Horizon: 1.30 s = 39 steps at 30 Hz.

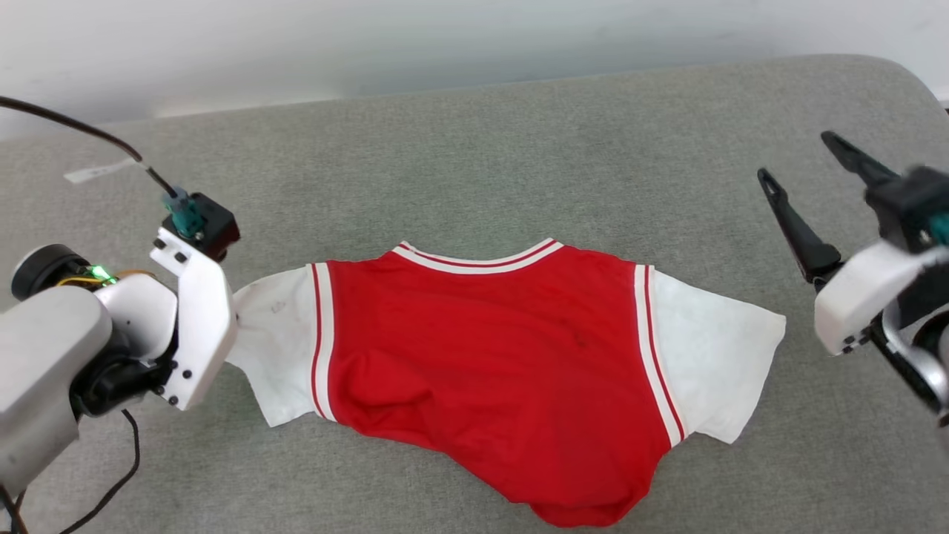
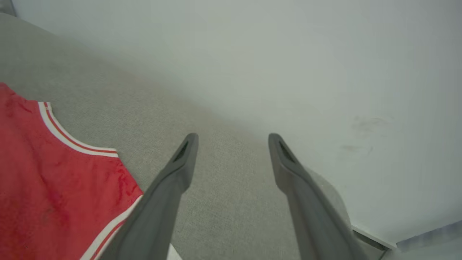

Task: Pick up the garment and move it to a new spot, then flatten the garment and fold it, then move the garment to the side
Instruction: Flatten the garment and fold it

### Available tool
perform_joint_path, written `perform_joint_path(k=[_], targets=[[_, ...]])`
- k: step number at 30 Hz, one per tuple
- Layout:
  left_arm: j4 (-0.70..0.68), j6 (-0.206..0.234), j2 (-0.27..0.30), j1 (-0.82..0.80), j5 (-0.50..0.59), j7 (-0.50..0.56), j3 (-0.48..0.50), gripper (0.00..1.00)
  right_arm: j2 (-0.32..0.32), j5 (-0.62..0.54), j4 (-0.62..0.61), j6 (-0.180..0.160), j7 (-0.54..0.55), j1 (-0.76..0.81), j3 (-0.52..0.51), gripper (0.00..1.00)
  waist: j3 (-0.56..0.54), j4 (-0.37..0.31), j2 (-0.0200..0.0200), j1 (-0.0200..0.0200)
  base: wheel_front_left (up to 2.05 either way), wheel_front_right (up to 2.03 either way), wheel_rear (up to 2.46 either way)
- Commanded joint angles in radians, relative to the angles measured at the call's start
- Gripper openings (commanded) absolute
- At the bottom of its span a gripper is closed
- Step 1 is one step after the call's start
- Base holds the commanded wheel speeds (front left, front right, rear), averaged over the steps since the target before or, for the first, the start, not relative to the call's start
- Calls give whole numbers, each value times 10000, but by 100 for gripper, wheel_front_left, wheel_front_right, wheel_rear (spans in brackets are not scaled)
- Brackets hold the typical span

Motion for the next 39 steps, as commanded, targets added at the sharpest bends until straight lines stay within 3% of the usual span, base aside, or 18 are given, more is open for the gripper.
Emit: perform_joint_path(k=[1, 8, 13, 18, 23, 29, 30, 31, 39], targets=[[-153, 70, 20, 157, 100, -43, -24, 0, -667, 916, 68, -9, 1121, -511, 745, 100, -14, 70, -1, 1, 0, 0, 0], [-538, 93, 4, -120, 325, -102, -5, 0, -3048, 4397, 84, -10, 5689, -2067, 3580, 100, 339, 271, -1, 1, 0, 0, 0], [-698, 61, -118, -467, 491, -194, 134, 0, -3808, 6184, 704, -10, 7726, -2746, 4514, 100, 786, 503, -1, 1, 0, 0, 0], [-797, 29, -183, -843, 659, -259, 257, 0, -3651, 7137, 1633, -9, 8557, -3023, 4852, 100, 1344, 724, -1, 1, 0, 0, 0], [-876, -36, -244, -1068, 801, -272, 287, 0, -3225, 7427, 2336, -9, 8357, -3013, 4968, 100, 1738, 851, -1, 1, 0, 0, 0], [-785, -120, -323, -1174, 865, -360, 277, 0, -2525, 7623, 2834, -7, 7852, -2516, 5878, 100, 2033, 957, -1, 1, 0, 0, 0], [-743, -137, -322, -1155, 861, -380, 270, 0, -2445, 7632, 2861, -7, 7660, -2543, 5954, 67, 2028, 941, -1, 1, 0, 0, 0], [-686, -146, -329, -1114, 857, -404, 257, 0, -2389, 7636, 2890, -7, 7457, -2609, 6022, 0, 1992, 924, -1, 1, 0, 0, 0], [-371, -237, -334, -830, 790, -861, 272, 0, -2823, 7826, 2741, -6, 5907, -3466, 6104, 0, 1123, 769, -1, 1, 0, 0, 0]])
